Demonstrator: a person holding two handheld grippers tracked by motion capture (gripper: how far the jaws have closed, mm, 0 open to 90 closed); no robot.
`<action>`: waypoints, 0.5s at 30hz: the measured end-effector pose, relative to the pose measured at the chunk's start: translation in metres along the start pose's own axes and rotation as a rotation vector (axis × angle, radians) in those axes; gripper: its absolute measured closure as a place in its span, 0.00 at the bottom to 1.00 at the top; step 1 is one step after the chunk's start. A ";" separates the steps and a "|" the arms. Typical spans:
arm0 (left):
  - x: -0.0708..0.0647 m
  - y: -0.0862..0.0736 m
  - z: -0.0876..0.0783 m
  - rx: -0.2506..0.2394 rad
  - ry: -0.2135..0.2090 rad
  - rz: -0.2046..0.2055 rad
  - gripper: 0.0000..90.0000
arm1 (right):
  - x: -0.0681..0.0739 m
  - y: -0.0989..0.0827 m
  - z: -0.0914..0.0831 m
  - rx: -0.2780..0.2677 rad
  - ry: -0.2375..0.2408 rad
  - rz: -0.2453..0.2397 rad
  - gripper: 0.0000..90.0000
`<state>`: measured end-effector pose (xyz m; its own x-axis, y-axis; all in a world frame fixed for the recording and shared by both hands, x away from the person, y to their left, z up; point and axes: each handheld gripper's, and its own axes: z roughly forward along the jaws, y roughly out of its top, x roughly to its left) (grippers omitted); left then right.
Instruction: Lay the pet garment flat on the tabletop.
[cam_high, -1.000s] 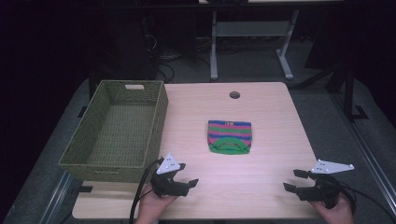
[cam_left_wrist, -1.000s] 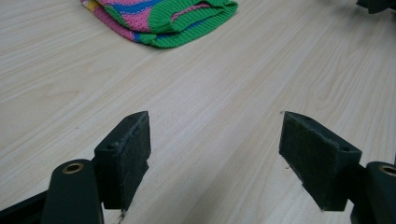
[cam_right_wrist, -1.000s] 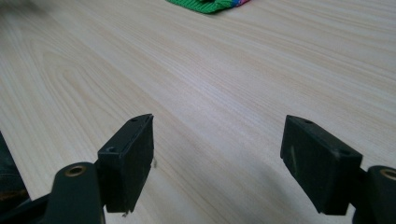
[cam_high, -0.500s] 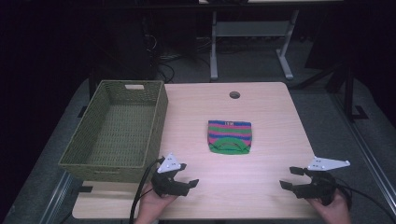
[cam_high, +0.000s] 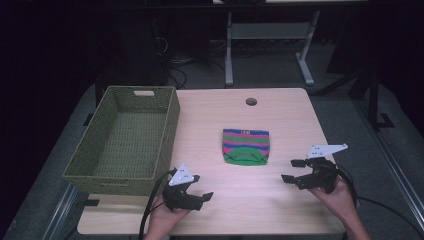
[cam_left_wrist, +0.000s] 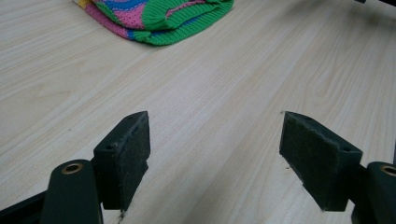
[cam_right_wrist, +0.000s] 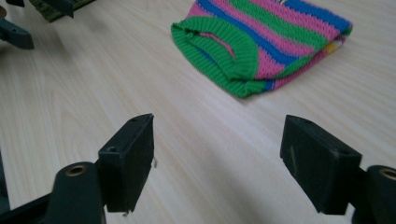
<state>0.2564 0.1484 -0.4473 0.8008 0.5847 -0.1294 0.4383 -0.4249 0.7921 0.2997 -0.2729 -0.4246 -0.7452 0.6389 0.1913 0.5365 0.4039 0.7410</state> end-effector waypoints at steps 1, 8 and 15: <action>-0.001 0.000 0.000 -0.003 0.002 0.002 0.27 | -0.002 0.004 0.002 0.003 0.004 -0.004 0.29; -0.001 0.001 0.002 0.009 0.008 0.021 0.27 | -0.011 0.032 0.017 0.030 0.025 0.001 0.29; 0.001 0.001 0.002 0.006 0.006 0.014 0.27 | -0.017 0.057 0.033 0.055 0.036 0.002 0.30</action>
<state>0.2583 0.1479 -0.4480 0.8044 0.5829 -0.1146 0.4294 -0.4372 0.7902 0.3563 -0.2392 -0.4070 -0.7570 0.6165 0.2164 0.5583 0.4383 0.7044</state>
